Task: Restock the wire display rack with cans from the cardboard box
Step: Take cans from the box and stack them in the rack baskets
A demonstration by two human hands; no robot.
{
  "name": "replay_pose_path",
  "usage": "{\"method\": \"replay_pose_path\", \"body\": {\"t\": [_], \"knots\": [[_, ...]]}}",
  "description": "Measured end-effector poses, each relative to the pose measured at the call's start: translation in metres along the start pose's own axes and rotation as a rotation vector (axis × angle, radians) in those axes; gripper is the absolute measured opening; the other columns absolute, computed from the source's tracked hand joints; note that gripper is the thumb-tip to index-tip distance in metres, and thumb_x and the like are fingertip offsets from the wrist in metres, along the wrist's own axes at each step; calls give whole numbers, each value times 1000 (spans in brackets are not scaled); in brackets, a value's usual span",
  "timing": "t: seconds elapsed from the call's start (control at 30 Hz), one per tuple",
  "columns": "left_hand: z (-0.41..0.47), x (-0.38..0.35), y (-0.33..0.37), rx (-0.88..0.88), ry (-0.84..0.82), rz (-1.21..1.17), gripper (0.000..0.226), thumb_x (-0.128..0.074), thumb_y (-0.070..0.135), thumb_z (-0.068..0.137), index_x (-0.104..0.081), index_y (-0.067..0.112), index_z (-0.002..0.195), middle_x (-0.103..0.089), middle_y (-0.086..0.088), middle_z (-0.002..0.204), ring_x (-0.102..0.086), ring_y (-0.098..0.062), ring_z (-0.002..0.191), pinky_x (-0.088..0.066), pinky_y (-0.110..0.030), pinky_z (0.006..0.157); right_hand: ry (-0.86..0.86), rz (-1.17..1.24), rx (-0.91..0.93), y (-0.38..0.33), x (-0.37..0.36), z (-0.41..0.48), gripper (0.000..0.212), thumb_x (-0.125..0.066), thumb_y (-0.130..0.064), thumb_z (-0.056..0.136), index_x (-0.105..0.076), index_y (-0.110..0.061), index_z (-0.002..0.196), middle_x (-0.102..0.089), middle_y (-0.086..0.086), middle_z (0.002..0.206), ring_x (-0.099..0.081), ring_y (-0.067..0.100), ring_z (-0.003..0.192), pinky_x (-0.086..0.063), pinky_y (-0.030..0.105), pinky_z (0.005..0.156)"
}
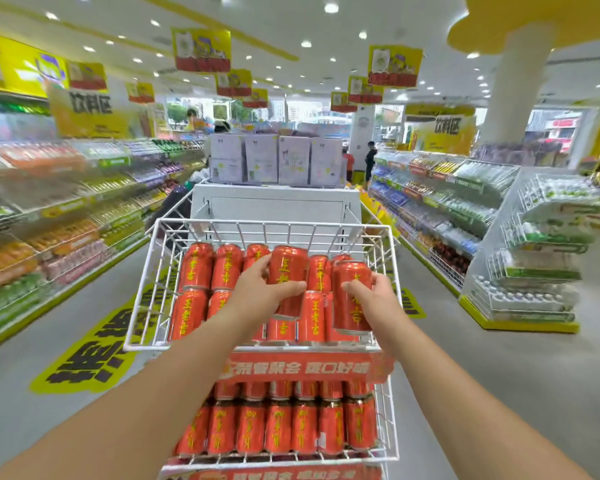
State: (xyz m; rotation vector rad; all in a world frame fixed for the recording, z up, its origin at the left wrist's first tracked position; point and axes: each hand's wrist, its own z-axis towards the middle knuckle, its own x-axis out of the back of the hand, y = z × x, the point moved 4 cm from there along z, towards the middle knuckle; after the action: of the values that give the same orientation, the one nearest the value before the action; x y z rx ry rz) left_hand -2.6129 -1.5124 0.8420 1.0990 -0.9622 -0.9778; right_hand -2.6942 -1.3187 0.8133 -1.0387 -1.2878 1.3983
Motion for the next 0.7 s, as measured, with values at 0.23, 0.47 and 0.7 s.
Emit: {"method": "replay_pose_path", "body": {"t": [0.23, 0.47, 0.7], "knots": [[96, -24, -18, 1, 148, 205, 36, -87, 15, 75, -70, 20, 106, -76, 5, 93, -74, -8, 86, -58, -23, 74, 20, 7, 8, 8, 10, 110, 51, -80, -19, 82, -48, -13, 122, -70, 11, 106, -72, 28, 95, -59, 50, 85], [143, -48, -40, 10, 294, 380, 37, -89, 27, 71, -66, 26, 100, -73, 10, 95, -70, -6, 86, -56, -29, 84, 59, 31, 11, 29, 9, 169, 49, -85, -18, 78, -53, -15, 115, -71, 7, 102, -72, 22, 89, -60, 46, 85], [162, -66, -51, 76, 347, 601, 63, -85, 41, 72, -61, 14, 123, -64, -3, 120, -62, -22, 111, -47, -30, 93, 59, 84, -23, 52, 8, 196, 47, -85, -13, 77, -59, -15, 117, -74, 7, 99, -73, 23, 83, -61, 40, 76]]}}
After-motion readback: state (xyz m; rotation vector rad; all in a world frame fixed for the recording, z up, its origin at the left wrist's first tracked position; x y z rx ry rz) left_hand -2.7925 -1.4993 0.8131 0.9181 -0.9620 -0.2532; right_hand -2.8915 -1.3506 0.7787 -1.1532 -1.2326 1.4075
